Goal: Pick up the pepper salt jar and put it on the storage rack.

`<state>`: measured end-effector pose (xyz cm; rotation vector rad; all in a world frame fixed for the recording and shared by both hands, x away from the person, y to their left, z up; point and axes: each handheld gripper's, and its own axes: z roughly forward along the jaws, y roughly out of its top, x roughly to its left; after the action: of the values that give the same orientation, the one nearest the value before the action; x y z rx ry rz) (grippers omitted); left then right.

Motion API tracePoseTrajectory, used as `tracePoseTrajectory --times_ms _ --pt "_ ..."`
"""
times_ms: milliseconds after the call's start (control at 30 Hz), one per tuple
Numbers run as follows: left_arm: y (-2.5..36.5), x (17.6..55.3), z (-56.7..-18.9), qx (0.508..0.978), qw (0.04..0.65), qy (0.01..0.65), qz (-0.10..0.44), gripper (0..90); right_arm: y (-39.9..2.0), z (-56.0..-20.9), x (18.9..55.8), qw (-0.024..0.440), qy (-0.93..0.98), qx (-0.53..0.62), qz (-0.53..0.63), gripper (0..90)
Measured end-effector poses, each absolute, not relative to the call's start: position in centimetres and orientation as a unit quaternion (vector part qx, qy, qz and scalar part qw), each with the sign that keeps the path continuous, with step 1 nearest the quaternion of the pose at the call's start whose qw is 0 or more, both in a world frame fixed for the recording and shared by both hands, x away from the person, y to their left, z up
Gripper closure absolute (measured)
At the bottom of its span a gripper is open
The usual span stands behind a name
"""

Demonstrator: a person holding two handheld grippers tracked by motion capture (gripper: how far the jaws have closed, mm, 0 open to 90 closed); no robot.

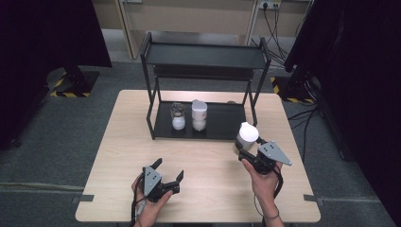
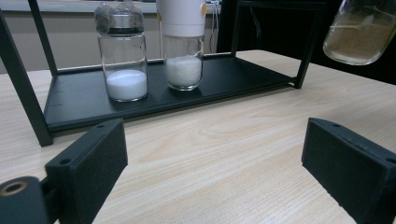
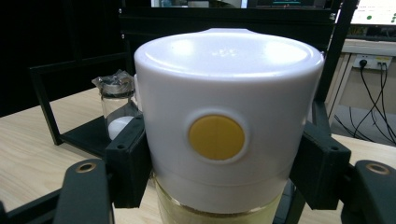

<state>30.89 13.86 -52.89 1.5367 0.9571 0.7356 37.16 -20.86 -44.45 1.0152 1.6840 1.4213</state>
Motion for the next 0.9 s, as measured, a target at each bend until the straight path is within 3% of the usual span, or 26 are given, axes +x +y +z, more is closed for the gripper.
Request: tracePoseTrajectory --times_ms 900 --pt "13.9 30.9 -52.9 0.652 0.559 0.406 0.312 6.3 -19.3 -43.9 39.2 0.344 0.651 0.390 0.552 31.0"
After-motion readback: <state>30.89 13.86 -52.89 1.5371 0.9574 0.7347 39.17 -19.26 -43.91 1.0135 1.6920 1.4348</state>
